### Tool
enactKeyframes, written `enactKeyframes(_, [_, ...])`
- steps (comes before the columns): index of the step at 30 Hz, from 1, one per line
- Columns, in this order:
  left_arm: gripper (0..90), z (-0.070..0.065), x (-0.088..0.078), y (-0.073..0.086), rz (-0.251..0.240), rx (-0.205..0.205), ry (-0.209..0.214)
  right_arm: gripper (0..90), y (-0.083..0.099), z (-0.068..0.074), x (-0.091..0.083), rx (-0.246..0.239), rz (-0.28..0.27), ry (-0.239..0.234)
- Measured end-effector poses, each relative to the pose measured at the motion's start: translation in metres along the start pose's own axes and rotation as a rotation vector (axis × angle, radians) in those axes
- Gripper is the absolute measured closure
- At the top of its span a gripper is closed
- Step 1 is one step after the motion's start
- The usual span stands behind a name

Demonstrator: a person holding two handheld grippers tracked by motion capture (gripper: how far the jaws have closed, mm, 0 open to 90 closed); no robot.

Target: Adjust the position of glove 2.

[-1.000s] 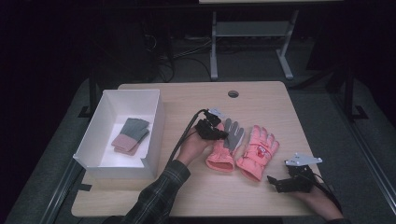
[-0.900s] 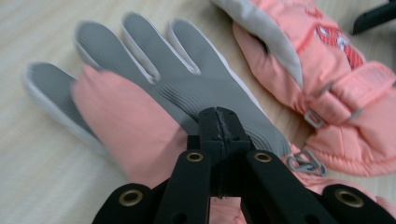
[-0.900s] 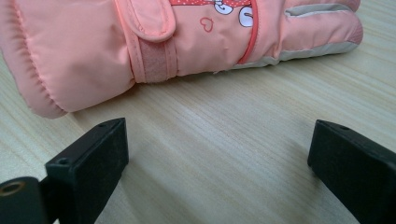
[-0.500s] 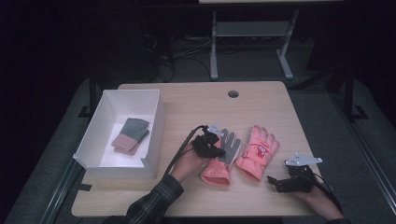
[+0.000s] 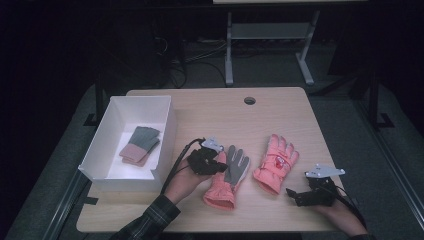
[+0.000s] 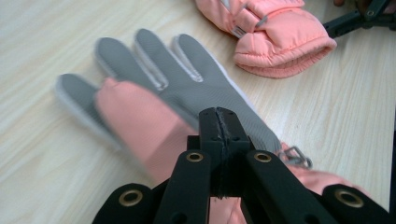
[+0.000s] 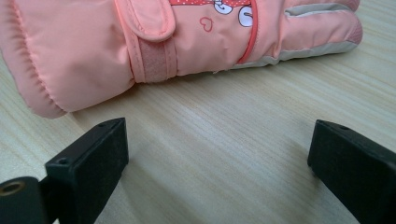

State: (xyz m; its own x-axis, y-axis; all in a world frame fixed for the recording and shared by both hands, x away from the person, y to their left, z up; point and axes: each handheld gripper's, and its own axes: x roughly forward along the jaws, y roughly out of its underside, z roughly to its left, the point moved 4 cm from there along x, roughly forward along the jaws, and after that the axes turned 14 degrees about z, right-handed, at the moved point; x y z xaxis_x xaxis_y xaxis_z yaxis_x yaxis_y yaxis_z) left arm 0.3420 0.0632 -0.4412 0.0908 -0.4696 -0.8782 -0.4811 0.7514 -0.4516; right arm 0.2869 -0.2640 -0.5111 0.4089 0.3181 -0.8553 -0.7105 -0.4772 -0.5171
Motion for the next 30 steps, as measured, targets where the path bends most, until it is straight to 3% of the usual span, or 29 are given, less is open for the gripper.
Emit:
enactKeyframes(5, [89.5,-0.010,-0.002,0.034,0.016,-0.015,-0.009,4.5,0.000,0.000,0.000,0.002,0.000,0.000])
enactKeyframes(8, [89.5,-0.010,-0.002,0.045,0.045,-0.023,-0.013,4.5,0.000,0.000,0.000,0.002,0.000,0.001])
enactKeyframes(13, [89.6,-0.013,0.004,0.060,0.064,-0.039,0.037,4.5,0.000,0.000,0.000,0.001,0.000,0.001])
enactKeyframes(18, [89.6,-0.027,0.010,0.053,0.076,0.019,0.076,4.5,0.000,0.000,0.000,0.002,0.000,0.001])
enactKeyframes(25, [89.5,-0.048,0.030,0.031,0.057,0.093,0.115,2.8,0.001,-0.003,-0.001,0.012,0.011,0.010])
enactKeyframes(30, [88.5,-0.048,0.035,0.026,0.061,0.110,0.094,4.3,0.002,-0.005,-0.004,0.007,0.046,0.005])
